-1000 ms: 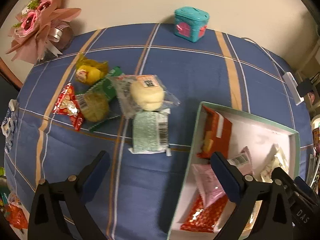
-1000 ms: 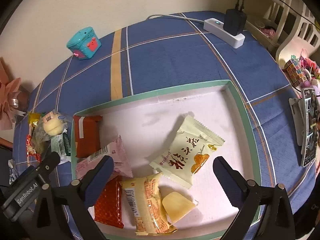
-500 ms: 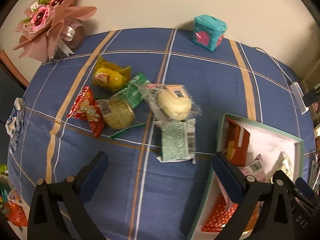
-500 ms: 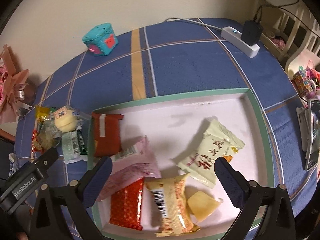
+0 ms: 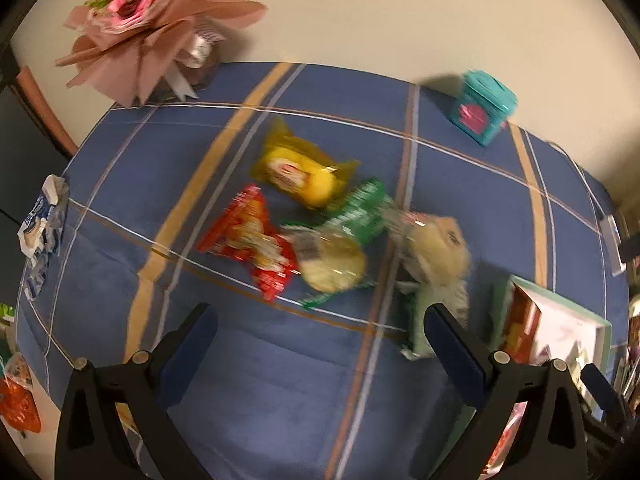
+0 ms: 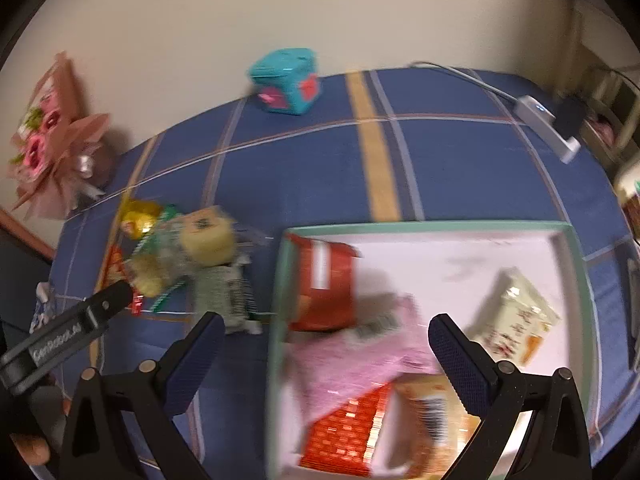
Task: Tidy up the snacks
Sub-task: 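Withdraw both tools from the tray back over the snack pile, then grasp the red Good Luck packet with the left tool while the right tool grasps the green barcode packet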
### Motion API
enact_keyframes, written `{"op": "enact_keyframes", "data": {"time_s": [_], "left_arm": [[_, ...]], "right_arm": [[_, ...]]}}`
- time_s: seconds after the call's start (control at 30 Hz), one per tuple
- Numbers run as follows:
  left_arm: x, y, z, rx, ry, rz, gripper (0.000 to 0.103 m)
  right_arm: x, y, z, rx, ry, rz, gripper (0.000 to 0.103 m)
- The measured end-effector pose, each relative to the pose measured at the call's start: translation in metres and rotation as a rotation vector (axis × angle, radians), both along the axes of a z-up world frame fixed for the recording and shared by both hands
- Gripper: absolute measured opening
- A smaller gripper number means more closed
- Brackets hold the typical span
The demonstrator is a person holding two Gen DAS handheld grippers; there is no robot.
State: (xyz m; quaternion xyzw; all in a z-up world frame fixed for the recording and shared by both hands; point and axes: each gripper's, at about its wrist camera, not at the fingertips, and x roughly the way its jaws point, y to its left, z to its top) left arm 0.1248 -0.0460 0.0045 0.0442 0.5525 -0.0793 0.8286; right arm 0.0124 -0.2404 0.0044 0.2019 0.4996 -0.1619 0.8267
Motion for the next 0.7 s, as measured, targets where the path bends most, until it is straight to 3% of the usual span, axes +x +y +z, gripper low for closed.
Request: {"op": "enact_keyframes", "data": {"time_s": [0.23,0.5,0.7], "left_arm": [[0.024,0.042,-0.008,-0.032,0.022,0.077,0.103],[0.044,0.052,-0.025,-0.06,0.052,0.097,0.103],[0.061,0.057,-0.039,-0.064,0.057,0.142,0.103]], "right_arm": [[0.027,0.045,-0.005,-0.007,-0.016,0.11,0.103],[0.054,0.076,-0.027,-0.015,0.022,0.17,0.102],[0.066,0.078,-0.044,-0.01,0.053,0.176,0.093]]}}
